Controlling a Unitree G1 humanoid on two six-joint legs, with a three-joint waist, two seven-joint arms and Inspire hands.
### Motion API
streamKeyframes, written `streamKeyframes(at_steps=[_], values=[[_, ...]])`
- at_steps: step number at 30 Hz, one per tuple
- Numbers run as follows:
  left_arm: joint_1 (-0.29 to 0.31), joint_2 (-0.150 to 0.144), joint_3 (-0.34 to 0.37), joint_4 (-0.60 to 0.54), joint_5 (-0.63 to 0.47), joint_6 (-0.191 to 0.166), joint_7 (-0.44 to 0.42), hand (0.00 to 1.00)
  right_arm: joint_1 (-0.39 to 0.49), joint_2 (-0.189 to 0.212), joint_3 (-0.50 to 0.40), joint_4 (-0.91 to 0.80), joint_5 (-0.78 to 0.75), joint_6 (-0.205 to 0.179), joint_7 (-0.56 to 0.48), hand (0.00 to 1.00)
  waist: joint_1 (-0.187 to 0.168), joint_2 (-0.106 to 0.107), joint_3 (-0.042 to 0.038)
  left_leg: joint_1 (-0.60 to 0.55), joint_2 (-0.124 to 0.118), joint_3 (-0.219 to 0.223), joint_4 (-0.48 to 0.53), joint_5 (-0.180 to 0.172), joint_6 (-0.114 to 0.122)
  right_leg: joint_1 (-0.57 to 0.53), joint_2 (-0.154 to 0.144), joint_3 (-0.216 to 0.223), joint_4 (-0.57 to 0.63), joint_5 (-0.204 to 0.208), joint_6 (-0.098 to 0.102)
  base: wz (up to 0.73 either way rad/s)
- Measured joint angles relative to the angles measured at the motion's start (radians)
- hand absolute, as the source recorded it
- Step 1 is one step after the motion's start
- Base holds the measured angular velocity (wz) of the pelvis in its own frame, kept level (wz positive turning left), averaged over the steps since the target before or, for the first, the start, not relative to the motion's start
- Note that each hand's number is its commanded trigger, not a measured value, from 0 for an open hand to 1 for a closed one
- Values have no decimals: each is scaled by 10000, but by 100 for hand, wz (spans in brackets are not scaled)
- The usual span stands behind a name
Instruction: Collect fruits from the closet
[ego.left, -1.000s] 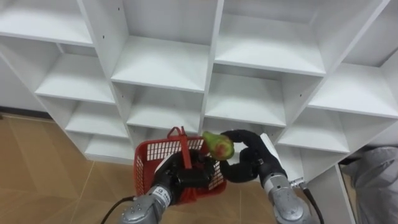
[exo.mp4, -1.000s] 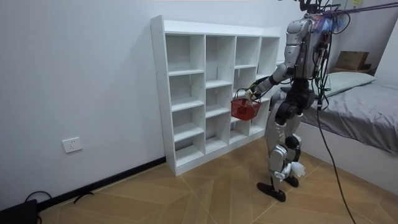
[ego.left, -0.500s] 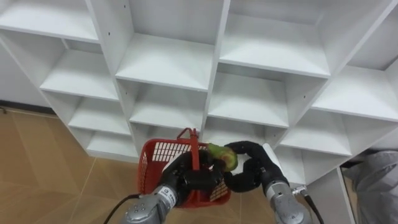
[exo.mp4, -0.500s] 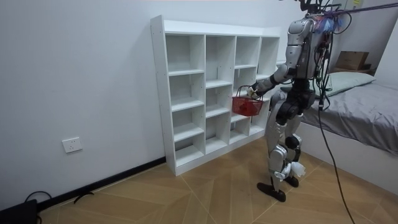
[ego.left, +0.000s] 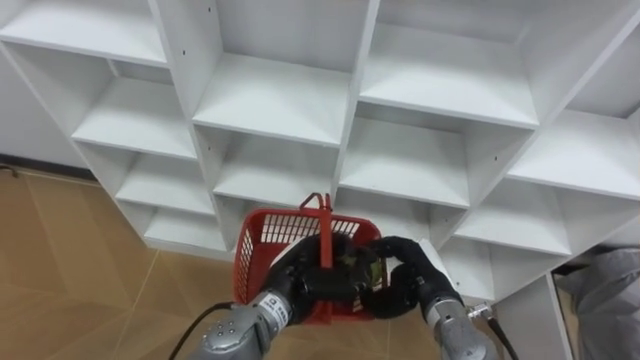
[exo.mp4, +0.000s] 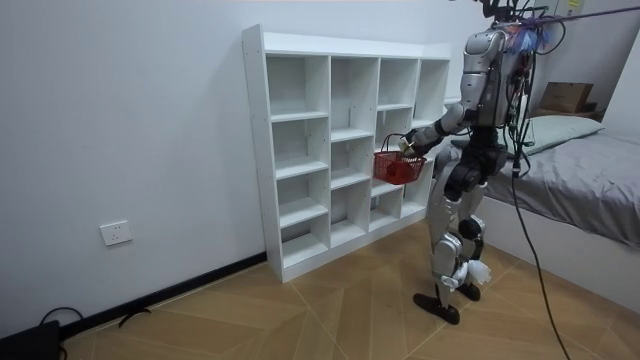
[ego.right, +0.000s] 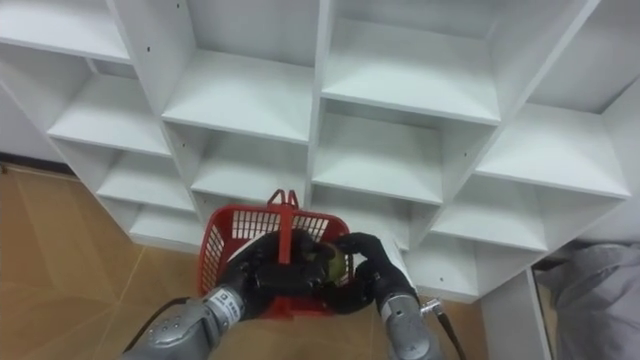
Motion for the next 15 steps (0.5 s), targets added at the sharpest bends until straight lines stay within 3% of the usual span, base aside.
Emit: streamKeyframes(at_steps=[4, 5, 8, 9, 10, 15], values=[[9, 29, 3, -2, 2, 1, -147, 100, -290, -77, -8, 326, 1, -1, -13, 98, 22, 1, 0, -12, -5, -78, 0, 1, -1, 0, 1, -24, -2, -6, -9, 2], [9, 28, 0, -8, 3, 3, -176, 100, -382, -77, -8, 419, -6, -1, -14, 83, 20, 1, 0, -18, -10, -120, 0, 1, -1, 3, 1, -34, -3, -7, -10, 5], [8, 27, -1, -76, 4, 10, -185, 100, -597, -71, -6, 683, -31, -30, -10, 55, 17, 1, 0, -26, -18, -162, 1, 2, -3, 10, -3, -34, -6, -19, -15, 4], [9, 26, -5, -87, 4, 11, -198, 100, -633, -70, -7, 723, -38, -31, -10, 21, 18, 0, 0, -30, -22, -175, 3, 2, -3, 16, -6, -43, -5, -28, -14, 0], [9, 26, -5, -87, 4, 12, -200, 100, -638, -70, -8, 723, -37, -34, -10, 0, 19, 0, 1, -28, -22, -174, 3, 2, -3, 16, -6, -41, -5, -30, -14, 0], [9, 30, -4, -87, 4, 16, -201, 100, -644, -71, -6, 726, -32, -37, -11, 0, 37, 1, 0, -27, -27, -184, 2, 2, -3, 30, -9, -48, -5, -34, -13, 0]])
